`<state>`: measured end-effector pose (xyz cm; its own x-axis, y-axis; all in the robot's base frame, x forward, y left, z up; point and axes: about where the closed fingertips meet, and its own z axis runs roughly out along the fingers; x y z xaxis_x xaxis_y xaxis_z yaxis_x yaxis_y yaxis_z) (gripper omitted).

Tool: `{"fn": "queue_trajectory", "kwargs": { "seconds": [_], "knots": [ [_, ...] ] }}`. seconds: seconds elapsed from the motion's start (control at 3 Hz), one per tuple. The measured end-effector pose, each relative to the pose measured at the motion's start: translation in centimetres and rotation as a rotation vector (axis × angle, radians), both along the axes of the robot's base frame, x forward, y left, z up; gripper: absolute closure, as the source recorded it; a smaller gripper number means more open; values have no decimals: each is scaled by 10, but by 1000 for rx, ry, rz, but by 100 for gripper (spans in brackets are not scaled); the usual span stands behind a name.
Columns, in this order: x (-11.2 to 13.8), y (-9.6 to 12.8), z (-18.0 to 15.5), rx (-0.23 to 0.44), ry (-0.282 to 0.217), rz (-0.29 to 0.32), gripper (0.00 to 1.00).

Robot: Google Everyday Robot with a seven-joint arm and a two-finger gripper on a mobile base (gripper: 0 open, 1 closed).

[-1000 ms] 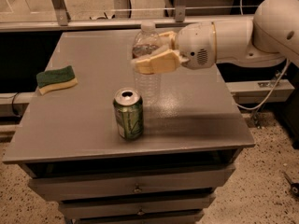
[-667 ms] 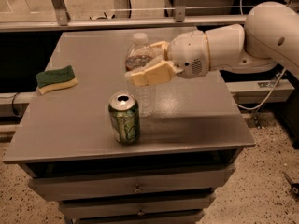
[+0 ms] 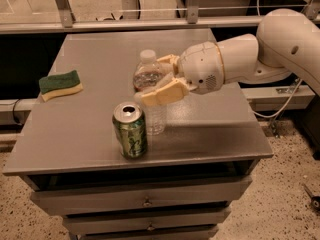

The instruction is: Move water bottle near green can

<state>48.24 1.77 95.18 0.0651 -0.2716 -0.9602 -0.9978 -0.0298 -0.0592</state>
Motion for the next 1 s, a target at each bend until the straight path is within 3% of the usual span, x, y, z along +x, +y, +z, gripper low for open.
{"fn": "queue_trajectory", "kwargs": {
  "seconds": [0.33, 1.0],
  "knots": [
    [-3, -2, -5, 0, -6, 55, 81],
    [3, -20, -4, 74, 54, 152, 19]
  ]
}}
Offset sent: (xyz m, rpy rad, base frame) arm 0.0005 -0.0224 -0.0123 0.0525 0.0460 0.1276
